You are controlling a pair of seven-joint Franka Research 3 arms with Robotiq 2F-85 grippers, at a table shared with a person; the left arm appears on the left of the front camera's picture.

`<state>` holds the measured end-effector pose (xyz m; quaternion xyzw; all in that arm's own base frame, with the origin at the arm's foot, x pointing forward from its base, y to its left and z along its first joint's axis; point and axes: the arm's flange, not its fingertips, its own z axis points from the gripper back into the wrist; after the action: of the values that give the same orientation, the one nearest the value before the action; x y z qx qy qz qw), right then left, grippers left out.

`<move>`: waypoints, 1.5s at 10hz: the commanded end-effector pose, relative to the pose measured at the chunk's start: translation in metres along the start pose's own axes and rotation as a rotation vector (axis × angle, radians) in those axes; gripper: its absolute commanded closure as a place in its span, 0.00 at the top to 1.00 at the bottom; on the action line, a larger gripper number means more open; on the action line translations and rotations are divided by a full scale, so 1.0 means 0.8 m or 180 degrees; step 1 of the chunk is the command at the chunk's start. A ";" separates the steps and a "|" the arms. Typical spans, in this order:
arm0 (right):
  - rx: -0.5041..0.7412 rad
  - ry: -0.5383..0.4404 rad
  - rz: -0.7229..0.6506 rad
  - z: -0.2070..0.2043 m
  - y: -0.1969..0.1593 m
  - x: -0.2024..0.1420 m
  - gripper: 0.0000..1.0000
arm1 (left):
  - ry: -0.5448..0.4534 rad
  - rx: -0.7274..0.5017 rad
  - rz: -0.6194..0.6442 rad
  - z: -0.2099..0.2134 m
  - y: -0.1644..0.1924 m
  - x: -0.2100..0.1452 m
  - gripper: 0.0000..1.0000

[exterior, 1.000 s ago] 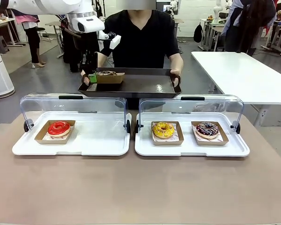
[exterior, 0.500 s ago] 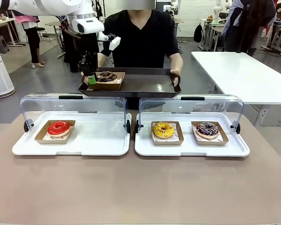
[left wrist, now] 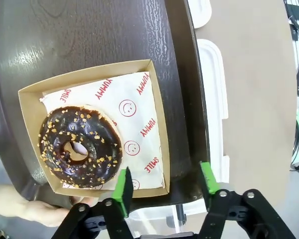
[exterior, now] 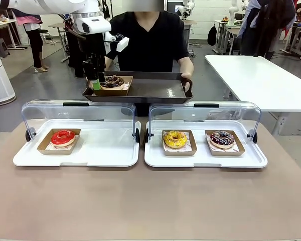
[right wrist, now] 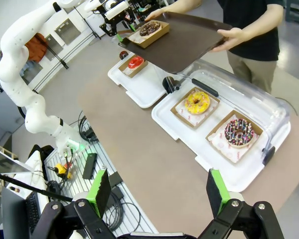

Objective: Provide the desired donut to the person.
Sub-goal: Place the picked Paper togo box onto the Handle tray extended by the person.

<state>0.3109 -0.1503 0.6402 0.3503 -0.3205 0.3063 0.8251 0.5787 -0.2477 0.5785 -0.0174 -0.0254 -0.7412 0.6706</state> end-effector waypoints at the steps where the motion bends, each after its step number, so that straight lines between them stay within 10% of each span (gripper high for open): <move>1: 0.0040 -0.0025 0.0017 -0.001 0.000 0.000 1.00 | 0.0064 -0.0026 -0.0095 0.005 0.004 -0.005 1.00; 6: 0.0040 -0.0025 0.0017 -0.001 0.000 0.000 1.00 | 0.0015 -0.0046 -0.0077 0.008 -0.003 -0.005 1.00; 11: 0.0040 -0.0025 0.0017 -0.001 0.000 0.000 1.00 | 0.0101 0.0502 0.0045 0.047 -0.216 -0.099 1.00; 15: 0.0040 -0.0025 0.0017 -0.001 0.000 0.000 1.00 | -0.0097 0.0574 0.0272 0.004 -0.290 -0.152 1.00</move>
<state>0.3112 -0.1503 0.6401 0.3505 -0.3200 0.3063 0.8252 0.3655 -0.1023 0.5824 0.0390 -0.0780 -0.7035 0.7054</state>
